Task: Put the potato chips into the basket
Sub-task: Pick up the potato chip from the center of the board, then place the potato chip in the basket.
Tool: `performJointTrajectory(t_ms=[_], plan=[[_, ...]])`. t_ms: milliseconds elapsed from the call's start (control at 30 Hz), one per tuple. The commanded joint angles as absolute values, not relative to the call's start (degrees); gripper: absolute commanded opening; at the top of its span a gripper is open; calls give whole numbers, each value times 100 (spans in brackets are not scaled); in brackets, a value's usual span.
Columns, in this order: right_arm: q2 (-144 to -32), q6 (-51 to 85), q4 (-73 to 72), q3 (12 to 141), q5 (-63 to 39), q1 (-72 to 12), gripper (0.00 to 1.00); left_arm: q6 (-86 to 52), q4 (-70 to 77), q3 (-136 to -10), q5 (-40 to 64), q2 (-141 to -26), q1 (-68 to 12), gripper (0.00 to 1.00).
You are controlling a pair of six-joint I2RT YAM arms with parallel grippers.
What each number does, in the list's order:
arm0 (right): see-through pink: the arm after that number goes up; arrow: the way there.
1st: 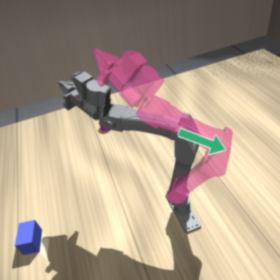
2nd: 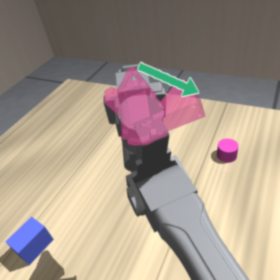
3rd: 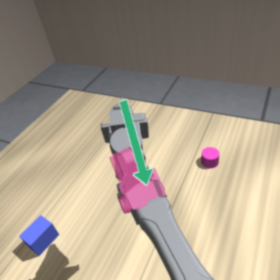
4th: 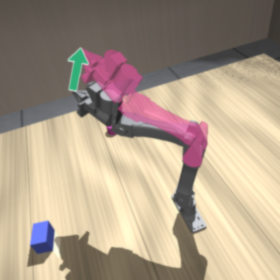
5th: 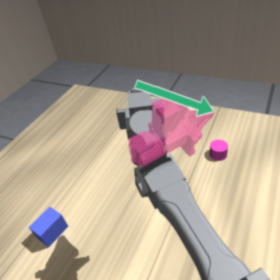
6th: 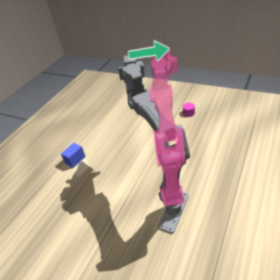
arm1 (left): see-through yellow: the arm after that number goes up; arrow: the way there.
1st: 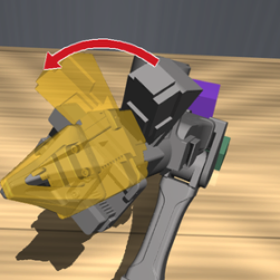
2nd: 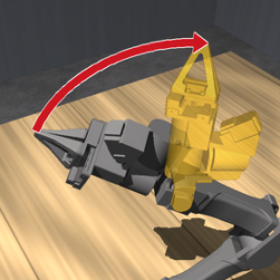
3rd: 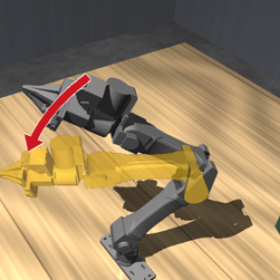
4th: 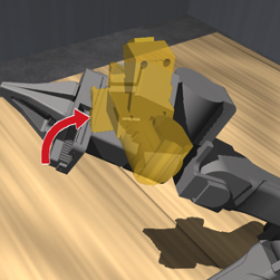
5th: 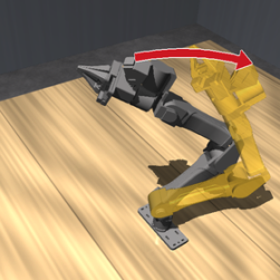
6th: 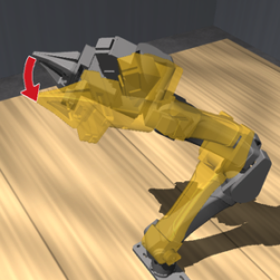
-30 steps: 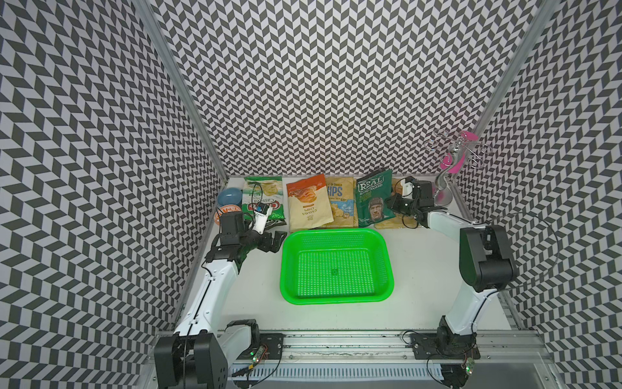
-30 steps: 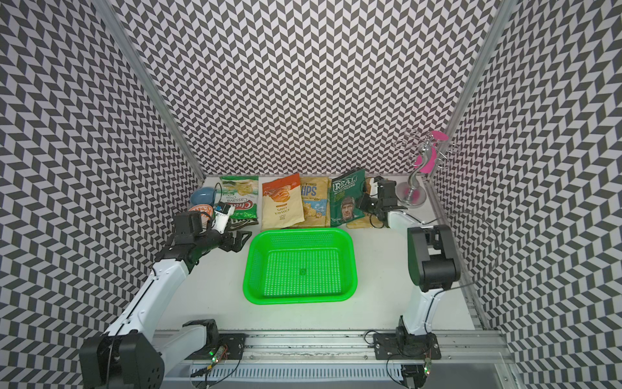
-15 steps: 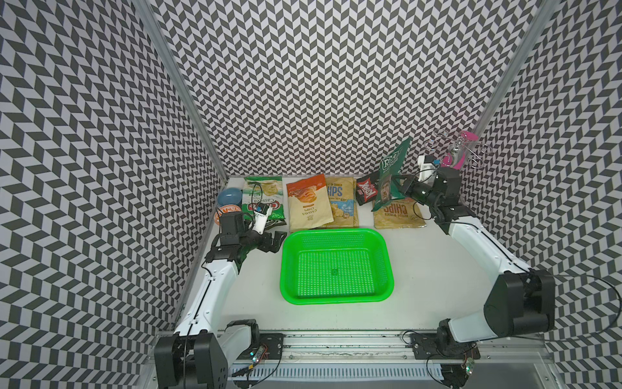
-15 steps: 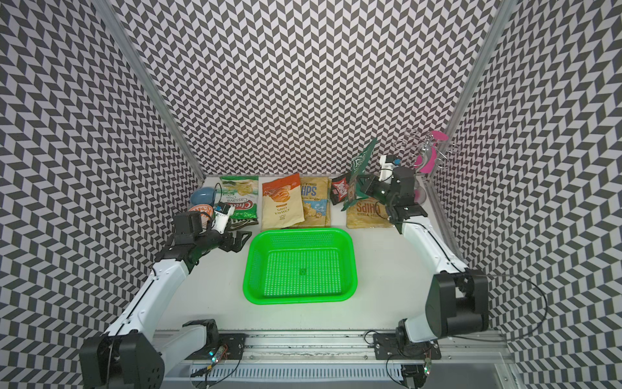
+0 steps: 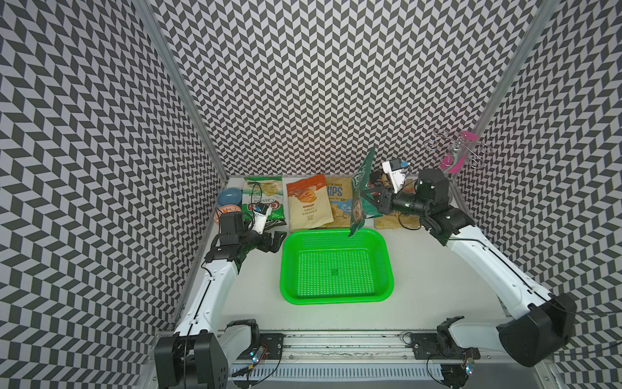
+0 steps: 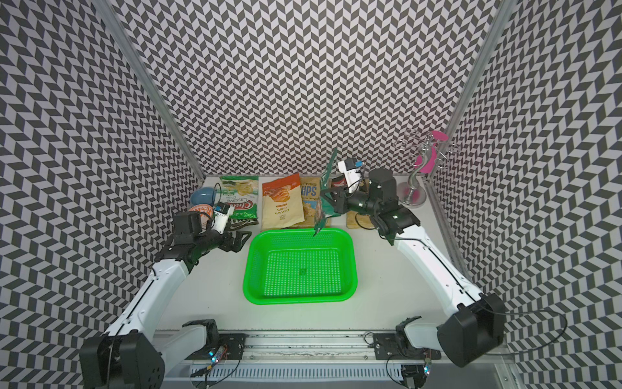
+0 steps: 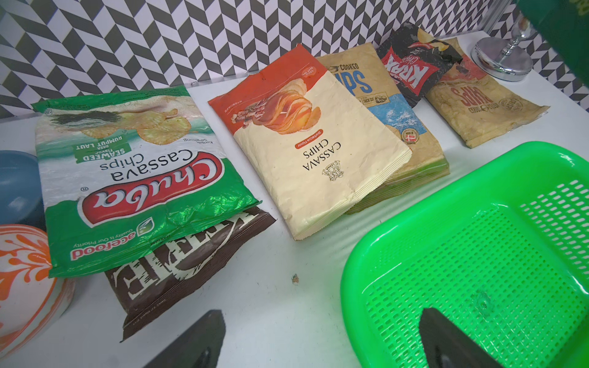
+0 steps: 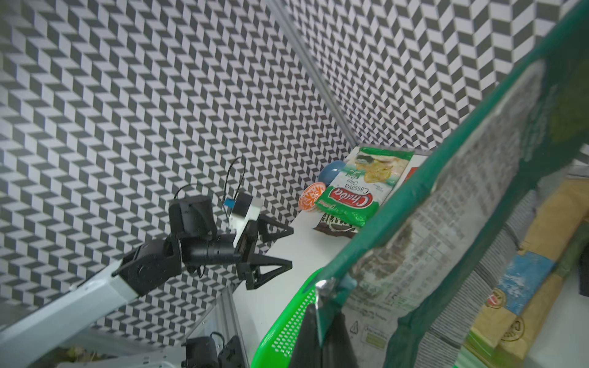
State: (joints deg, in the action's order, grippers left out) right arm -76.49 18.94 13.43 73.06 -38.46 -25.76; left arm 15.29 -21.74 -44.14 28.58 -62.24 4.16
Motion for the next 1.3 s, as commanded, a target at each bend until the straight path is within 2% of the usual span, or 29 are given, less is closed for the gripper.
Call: performJointTrajectory(t_ms=[0,133,333,500,700,1267], plan=[[-7727,960,2167,7627,-3903,-3120,0,1444,-2125,-4389,2740,-6136,448,99],[-7776,397,2937,7709,-3374,-3782,0,1404,-2079,-4390,2625,-6156,448,99],[-8078,-167,4014,7953,-1909,-4747,0,1354,-2055,-4403,2481,-6174,448,99],[-8118,-414,4343,7932,-536,-5547,0,1345,-2033,-4395,2461,-6157,448,99],[-8103,-744,4552,7867,478,-6267,0,1327,-2031,-4411,2383,-6140,447,99],[-7702,-781,4741,7407,917,-6797,0,1336,-1996,-4377,2403,-6154,449,99]])
